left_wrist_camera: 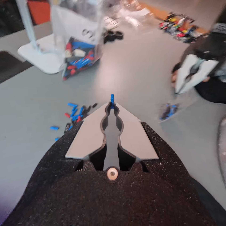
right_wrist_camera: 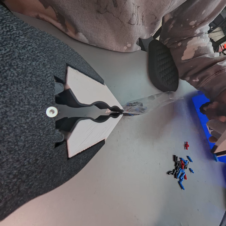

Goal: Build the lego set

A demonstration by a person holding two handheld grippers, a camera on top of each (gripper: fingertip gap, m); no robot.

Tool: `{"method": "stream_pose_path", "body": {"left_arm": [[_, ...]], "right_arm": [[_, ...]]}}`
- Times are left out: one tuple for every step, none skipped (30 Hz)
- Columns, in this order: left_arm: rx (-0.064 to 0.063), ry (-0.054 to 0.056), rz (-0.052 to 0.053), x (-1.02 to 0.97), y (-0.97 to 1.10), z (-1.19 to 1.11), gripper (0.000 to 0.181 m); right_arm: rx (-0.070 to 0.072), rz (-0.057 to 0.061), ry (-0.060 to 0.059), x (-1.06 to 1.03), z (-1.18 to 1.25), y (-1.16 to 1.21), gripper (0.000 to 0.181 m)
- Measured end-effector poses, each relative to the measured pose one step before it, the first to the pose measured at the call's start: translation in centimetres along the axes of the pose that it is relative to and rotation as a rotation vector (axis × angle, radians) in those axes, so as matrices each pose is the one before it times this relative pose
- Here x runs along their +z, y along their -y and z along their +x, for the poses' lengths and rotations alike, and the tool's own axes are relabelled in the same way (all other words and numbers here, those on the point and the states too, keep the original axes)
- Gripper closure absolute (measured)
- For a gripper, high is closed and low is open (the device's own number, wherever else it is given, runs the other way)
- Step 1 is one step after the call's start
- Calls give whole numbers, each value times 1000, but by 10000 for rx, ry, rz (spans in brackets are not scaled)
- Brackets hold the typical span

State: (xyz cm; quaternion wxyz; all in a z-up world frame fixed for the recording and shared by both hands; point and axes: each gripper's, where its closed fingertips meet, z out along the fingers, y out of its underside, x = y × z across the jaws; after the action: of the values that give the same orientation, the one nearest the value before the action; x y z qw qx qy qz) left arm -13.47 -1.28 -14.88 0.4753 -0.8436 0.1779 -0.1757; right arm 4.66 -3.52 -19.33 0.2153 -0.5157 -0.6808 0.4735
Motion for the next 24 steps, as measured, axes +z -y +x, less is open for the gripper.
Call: {"method": "stream_pose_path", "body": {"left_arm": [[499,-795,342,-227,1418,2636,177],[576,-708,186,164,1098,2571,177],[506,-630,17,513,741,2338,177],[397,-549,-89,726,463,2003,176],[337,-432,-60,810,360,1604,177],[219,-374,-168,834,68,1236,177],[129,-294,-356,846,-315,897,177],[170,-102,-454,756,-558,474,176],[193,-12,-321,604,-425,244,175],[75,-56,-237,456,-344,223,175],[0,18,-186,314,-300,20,174],[-9,103,-96,165,-215,-164,173],[-37,-48,-5,-8,-82,36,172],[-37,-137,100,-184,99,185,171],[30,-88,160,-348,199,141,170],[49,77,229,-516,271,-141,167],[-45,313,208,-744,169,-642,166],[-174,607,163,-1011,-23,-1325,166],[-316,896,199,-1258,-199,-2110,166],[-500,1107,184,-1348,-470,-2809,166],[-728,1431,8,-1206,-949,-3614,166],[-795,1503,-225,-841,-1440,-3865,166],[-851,1213,-464,-295,-1805,-3406,164],[-787,619,-603,204,-1914,-2315,162]], "right_arm": [[10,10,-5,38,15,34,180],[0,23,-2,31,-11,60,180],[-7,17,-5,28,-24,47,180],[-12,1,-18,29,-8,7,180],[-10,-5,-28,16,12,7,180],[-6,2,-19,21,8,8,180],[1,11,-7,20,-7,30,180],[4,6,-12,12,6,22,180],[-2,-6,-20,8,25,-4,180],[-8,-1,-17,0,7,-5,180],[-7,7,-17,-16,8,18,180],[0,8,6,-15,-17,10,180],[7,2,21,6,-32,-6,180],[1,-4,6,17,-11,4,180],[10,2,4,-3,8,-7,180],[16,14,13,-7,7,18,180],[16,17,9,-25,3,22,180],[7,17,0,-41,14,12,180],[-9,4,-13,-30,21,-1,180],[-14,2,-9,-39,16,-9,180],[-8,-2,7,-21,-3,-13,180],[1,0,29,8,-27,-4,180],[-1,-13,37,27,-46,-21,180],[-1,-19,38,48,-46,-28,180]]}}
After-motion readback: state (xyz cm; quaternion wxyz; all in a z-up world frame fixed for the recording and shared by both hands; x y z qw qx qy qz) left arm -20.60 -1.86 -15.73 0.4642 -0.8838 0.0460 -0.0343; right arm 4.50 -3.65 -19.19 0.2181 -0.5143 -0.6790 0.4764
